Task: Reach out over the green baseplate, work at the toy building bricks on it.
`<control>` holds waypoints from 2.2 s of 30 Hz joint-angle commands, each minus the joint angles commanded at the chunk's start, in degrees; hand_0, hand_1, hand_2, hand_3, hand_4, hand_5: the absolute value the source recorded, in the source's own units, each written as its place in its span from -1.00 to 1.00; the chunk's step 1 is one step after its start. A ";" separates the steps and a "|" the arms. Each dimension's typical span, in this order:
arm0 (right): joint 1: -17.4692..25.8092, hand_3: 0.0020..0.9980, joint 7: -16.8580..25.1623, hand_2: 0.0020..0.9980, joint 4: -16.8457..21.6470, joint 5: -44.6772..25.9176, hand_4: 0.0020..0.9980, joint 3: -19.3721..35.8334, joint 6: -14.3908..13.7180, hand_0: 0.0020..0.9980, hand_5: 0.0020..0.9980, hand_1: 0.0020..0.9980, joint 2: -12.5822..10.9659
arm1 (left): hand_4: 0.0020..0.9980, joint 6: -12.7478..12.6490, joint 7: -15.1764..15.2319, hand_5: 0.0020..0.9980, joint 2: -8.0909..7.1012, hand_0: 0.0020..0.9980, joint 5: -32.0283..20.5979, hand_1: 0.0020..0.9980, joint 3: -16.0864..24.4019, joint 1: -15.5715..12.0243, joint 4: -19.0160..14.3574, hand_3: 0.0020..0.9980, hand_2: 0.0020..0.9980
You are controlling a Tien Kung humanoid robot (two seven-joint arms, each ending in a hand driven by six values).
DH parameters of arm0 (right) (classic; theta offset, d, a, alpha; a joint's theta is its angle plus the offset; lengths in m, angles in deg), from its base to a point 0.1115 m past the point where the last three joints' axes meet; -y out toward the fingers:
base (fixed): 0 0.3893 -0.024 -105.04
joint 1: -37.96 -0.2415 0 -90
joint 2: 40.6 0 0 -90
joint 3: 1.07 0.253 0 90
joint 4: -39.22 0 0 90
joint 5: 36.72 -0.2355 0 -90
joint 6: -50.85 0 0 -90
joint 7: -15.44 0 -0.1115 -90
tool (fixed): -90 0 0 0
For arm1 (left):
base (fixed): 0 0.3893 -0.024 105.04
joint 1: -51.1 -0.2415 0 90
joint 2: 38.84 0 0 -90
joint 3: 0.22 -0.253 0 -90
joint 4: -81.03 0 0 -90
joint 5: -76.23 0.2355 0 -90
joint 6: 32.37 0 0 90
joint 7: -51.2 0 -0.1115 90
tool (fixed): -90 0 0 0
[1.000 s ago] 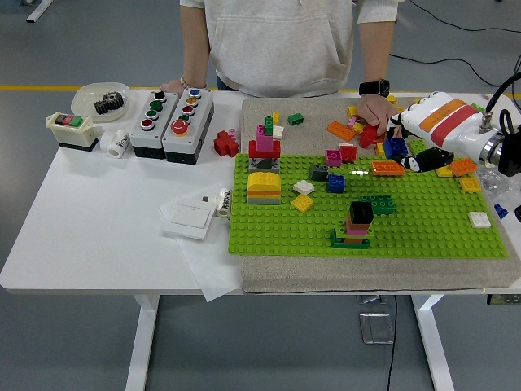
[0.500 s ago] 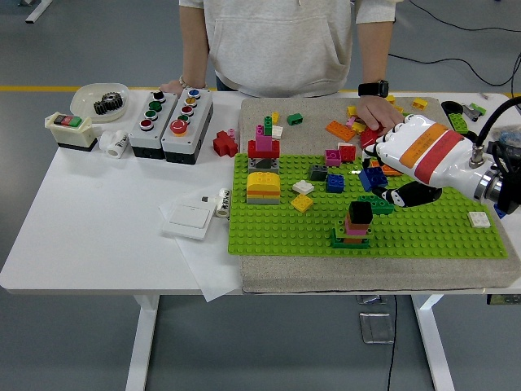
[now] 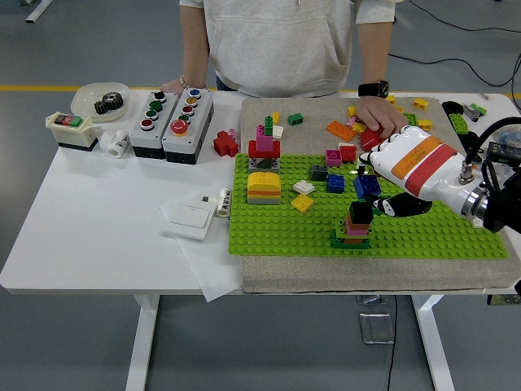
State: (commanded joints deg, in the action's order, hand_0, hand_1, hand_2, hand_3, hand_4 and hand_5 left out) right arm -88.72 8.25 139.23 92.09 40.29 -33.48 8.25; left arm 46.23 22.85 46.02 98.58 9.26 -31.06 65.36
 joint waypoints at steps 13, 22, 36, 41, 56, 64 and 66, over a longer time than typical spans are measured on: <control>-1.22 0.00 -6.19 0.00 1.91 -5.75 0.37 -0.41 4.16 -0.54 -0.25 -0.16 -0.35 | 0.72 0.01 -0.14 0.83 -0.10 -0.13 0.42 0.13 0.15 0.10 0.03 0.65 0.34; -1.62 0.01 -8.07 0.01 1.91 -7.06 0.41 -1.88 7.00 -0.55 -0.21 -0.16 0.19 | 0.72 0.08 -0.39 0.83 -0.14 -0.14 1.09 0.12 0.45 -0.10 0.06 0.65 0.33; -1.94 0.02 -8.35 0.02 1.91 -6.22 0.43 -2.98 6.93 -0.55 -0.19 -0.17 1.02 | 0.72 0.16 -0.59 0.83 -0.20 -0.14 1.81 0.12 0.80 -0.25 0.05 0.65 0.33; -1.84 0.02 -8.54 0.02 1.91 -6.02 0.44 -3.20 6.88 -0.55 -0.17 -0.17 1.50 | 0.72 0.19 -0.64 0.83 -0.21 -0.14 1.90 0.12 0.81 -0.24 0.01 0.65 0.33; -2.45 0.02 -8.35 0.02 1.91 -5.68 0.45 -4.13 6.54 -0.56 -0.13 -0.17 2.35 | 0.72 0.18 -0.48 0.83 -0.25 -0.15 1.51 0.12 0.39 0.16 0.00 0.65 0.32; -2.91 0.02 -8.19 0.03 1.47 -4.95 0.47 -4.49 6.40 -0.56 -0.11 -0.17 2.47 | 0.72 0.13 -0.43 0.83 -0.24 -0.15 1.45 0.11 0.33 0.26 0.00 0.65 0.32; -3.01 0.02 -8.16 0.03 1.36 -4.78 0.47 -4.57 6.36 -0.56 -0.11 -0.17 2.47 | 0.72 0.12 -0.42 0.83 -0.23 -0.15 1.44 0.11 0.33 0.28 0.01 0.65 0.32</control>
State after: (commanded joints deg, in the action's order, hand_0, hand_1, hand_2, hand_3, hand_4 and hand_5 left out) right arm -91.73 0.09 140.59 87.31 35.71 -27.12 10.72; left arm 46.35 22.43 45.79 100.03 9.58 -30.78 65.36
